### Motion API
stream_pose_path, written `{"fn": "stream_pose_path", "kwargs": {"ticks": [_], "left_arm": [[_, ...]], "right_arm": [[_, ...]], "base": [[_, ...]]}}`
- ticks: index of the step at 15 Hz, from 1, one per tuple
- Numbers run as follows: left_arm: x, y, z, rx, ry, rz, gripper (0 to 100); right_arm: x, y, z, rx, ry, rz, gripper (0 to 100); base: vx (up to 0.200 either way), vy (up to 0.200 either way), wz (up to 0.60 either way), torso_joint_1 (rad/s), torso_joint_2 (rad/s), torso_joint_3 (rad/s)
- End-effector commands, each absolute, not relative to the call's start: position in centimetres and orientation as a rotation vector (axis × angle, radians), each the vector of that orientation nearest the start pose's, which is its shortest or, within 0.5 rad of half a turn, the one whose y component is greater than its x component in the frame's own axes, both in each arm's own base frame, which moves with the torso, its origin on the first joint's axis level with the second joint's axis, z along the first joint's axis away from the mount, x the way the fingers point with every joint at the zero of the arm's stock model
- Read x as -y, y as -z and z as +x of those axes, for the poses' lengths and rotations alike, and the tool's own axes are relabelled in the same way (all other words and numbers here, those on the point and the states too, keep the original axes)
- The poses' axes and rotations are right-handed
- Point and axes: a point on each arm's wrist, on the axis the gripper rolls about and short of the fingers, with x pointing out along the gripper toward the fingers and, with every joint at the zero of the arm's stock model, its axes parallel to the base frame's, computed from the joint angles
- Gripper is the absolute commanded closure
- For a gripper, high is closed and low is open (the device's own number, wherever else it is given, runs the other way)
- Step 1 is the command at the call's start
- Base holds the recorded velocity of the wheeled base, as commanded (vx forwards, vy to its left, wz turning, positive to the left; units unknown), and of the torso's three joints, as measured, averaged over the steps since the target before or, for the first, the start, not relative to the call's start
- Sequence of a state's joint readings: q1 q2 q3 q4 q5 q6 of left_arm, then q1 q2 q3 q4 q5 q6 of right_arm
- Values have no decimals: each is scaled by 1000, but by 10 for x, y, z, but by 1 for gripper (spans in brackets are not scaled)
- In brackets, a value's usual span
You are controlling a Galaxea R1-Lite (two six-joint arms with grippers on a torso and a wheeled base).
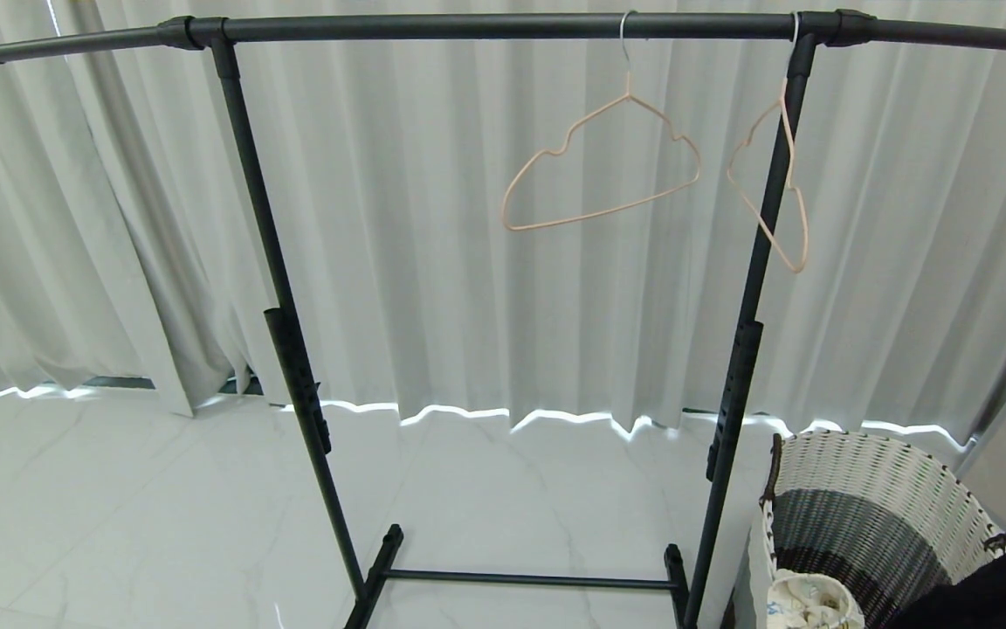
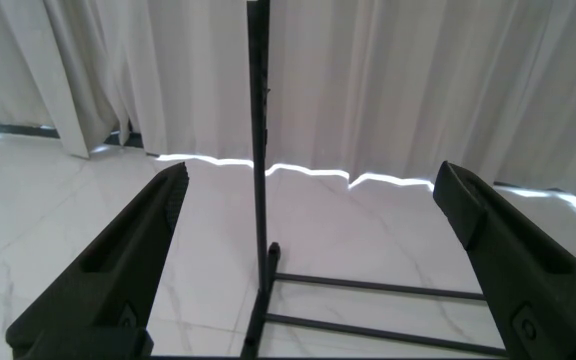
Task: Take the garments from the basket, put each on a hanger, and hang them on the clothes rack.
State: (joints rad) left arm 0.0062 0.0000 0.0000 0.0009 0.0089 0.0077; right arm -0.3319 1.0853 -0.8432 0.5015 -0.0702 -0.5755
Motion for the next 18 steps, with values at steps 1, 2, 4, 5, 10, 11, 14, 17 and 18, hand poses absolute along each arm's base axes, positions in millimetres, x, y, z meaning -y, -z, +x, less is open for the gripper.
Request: {"fn": "stream_pose_path", "kwargs": {"ticks": [1,2,4,5,10,11,14,17,18], "left_arm": [[0,-75,-23,0,-15,8,0],[0,-75,-23,0,-15,8,0],[0,-75,-23,-2,-15,8,0],[0,-75,-23,-2,-15,8,0],[0,-75,-23,-2,-15,9,0],[0,-75,-23,-2,-14,11,0],[0,-75,-23,-2,-14,9,0],[0,-75,-23,-2,-14,9,0],[0,-75,-23,-2,-14,9,0]], "right_arm": [[31,-276,83,-615,231,-478,100],[29,-281,77,-583,242,-485,100],[26,-290,68,-529,259,-497,100],[25,-294,67,-512,265,-500,100],[22,-309,57,-445,288,-512,100],[20,-307,53,-446,288,-512,100],[17,-304,45,-477,278,-508,100],[18,-305,46,-477,274,-521,100],[18,-305,46,-479,271,-533,100]], "base": [[0,0,0,0,0,0],[0,0,0,0,0,0],[0,0,0,0,0,0],[0,0,0,0,0,0],[0,0,0,0,0,0],[0,0,0,0,0,0],[0,0,0,0,0,0],[-200,0,0,4,2,2],[-200,0,0,2,2,-2]]}}
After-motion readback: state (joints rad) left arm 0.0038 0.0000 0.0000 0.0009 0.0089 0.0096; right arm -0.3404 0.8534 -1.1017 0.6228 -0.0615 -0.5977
